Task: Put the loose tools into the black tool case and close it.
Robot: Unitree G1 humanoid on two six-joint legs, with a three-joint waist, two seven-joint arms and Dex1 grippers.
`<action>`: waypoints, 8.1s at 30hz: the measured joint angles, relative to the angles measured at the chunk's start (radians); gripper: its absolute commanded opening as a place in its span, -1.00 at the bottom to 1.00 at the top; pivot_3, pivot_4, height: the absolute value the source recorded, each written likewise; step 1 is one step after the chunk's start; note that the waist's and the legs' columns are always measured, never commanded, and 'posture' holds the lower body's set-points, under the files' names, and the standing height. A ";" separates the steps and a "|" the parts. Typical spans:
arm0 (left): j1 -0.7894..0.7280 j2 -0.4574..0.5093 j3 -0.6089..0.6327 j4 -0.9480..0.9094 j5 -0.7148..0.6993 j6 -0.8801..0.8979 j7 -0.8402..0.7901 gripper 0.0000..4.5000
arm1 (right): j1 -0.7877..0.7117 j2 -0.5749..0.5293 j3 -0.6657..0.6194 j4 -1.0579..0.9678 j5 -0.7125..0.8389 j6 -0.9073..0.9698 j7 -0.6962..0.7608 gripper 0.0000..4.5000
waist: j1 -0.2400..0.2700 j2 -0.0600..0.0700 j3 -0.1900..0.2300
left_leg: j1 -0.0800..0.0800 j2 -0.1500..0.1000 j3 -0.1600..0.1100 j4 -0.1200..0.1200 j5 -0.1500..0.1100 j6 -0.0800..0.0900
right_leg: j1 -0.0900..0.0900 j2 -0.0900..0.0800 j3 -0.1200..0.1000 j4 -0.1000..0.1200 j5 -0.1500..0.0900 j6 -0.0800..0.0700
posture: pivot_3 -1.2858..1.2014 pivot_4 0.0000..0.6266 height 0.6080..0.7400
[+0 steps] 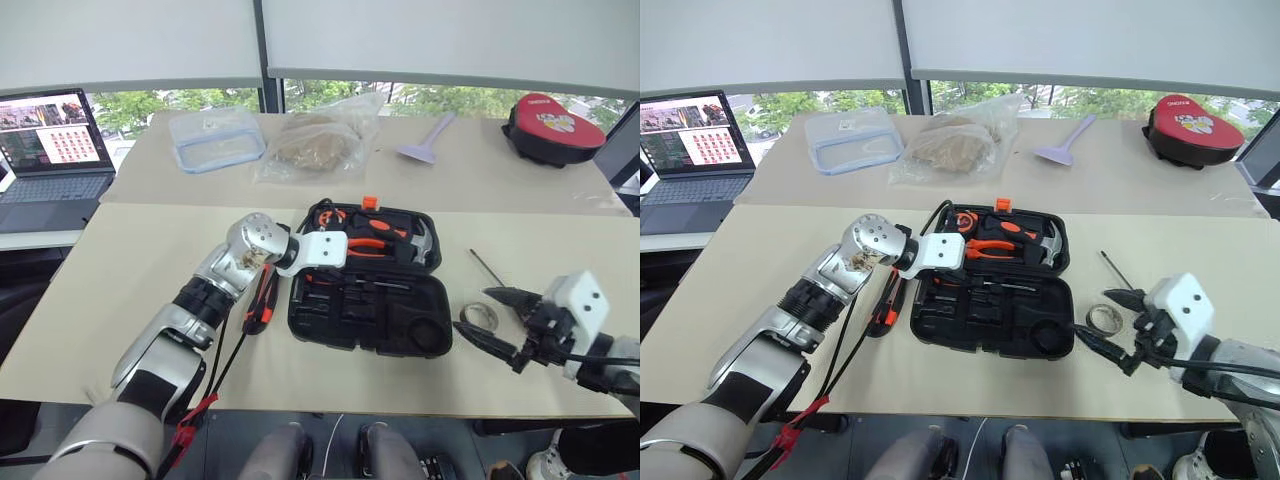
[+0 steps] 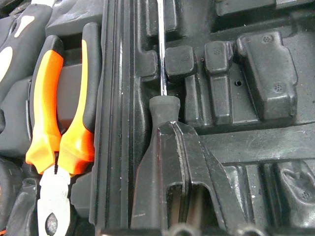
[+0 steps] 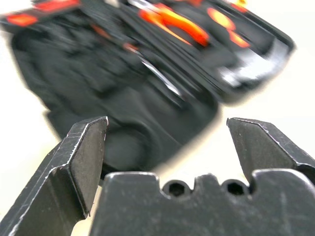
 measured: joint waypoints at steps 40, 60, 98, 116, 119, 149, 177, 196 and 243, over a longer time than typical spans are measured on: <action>0.209 0.417 0.277 -0.624 -0.606 0.624 -0.199 1.00 | -0.523 -0.164 0.259 0.512 -0.097 -0.177 0.385 -0.54 | -0.045 0.007 0.000 | 0.001 0.002 0.001 -0.004 0.001 -0.002 | -0.003 0.002 0.001 0.000 0.000 -0.001 | 0.03 -0.52 0.72; 0.221 0.420 0.274 -0.621 -0.591 0.599 -0.167 1.00 | -0.776 -0.029 0.716 0.545 -0.377 -0.300 0.472 -0.54 | -0.031 0.006 0.001 | -0.003 0.000 -0.001 -0.001 0.001 -0.002 | -0.005 0.001 -0.001 0.000 0.000 -0.001 | 0.03 -0.52 0.72; 0.226 0.378 0.274 -0.555 -0.529 0.532 -0.154 1.00 | -0.826 0.092 0.804 0.508 -0.455 -0.246 0.359 -0.98 | -0.032 0.004 -0.001 | 0.001 0.000 -0.001 -0.001 0.001 -0.002 | -0.003 0.001 -0.001 0.000 0.000 -0.001 | 0.03 -0.52 0.72; 0.763 0.552 0.727 -0.628 -0.500 0.645 0.139 1.00 | -0.809 0.005 0.407 0.251 0.006 0.110 0.386 0.11 | -0.046 0.003 -0.001 | -0.002 0.002 -0.002 -0.006 0.001 -0.003 | -0.009 0.002 -0.001 -0.001 0.000 -0.002 | 0.03 -0.52 0.72; 0.921 0.591 0.849 -0.659 -0.478 0.657 0.165 1.00 | -0.758 -0.030 0.380 0.173 0.085 0.162 0.402 0.60 | -0.036 0.003 -0.001 | -0.001 0.002 -0.002 -0.006 0.000 -0.002 | -0.005 0.001 -0.001 -0.003 0.000 -0.002 | 0.03 -0.52 0.72; 0.365 0.590 0.328 -0.219 -0.283 0.723 0.224 -0.23 | -0.589 -0.018 0.359 -0.063 0.261 0.202 0.194 1.00 | -0.022 0.003 0.000 | 0.000 -0.001 -0.002 -0.005 0.000 -0.001 | -0.004 0.000 0.000 -0.001 0.001 -0.001 | 0.03 -0.52 0.72; -0.024 0.182 -0.073 -0.233 -0.135 0.387 -0.149 -0.81 | -0.228 -0.110 0.214 -0.187 0.220 0.191 0.092 1.00 | -0.011 -0.002 0.002 | -0.004 0.000 -0.001 0.000 0.000 0.000 | -0.005 0.000 0.000 -0.002 0.001 -0.001 | 0.03 -0.52 0.72; -0.038 0.170 -0.132 -0.299 -0.058 0.511 -0.222 -0.81 | -0.239 -0.070 0.228 -0.178 0.218 0.190 0.045 1.00 | -0.008 -0.002 0.002 | -0.003 0.000 -0.001 0.000 0.000 0.000 | -0.004 0.001 0.000 -0.001 0.001 -0.001 | 0.03 -0.52 0.72; 0.195 0.137 0.051 -0.362 -0.230 0.448 -0.078 -0.98 | -0.251 -0.054 0.268 -0.157 0.216 0.184 0.045 1.00 | -0.005 -0.002 0.001 | -0.001 0.000 -0.002 0.001 0.000 0.000 | -0.002 0.001 0.001 -0.001 0.001 -0.001 | 0.03 -0.52 0.72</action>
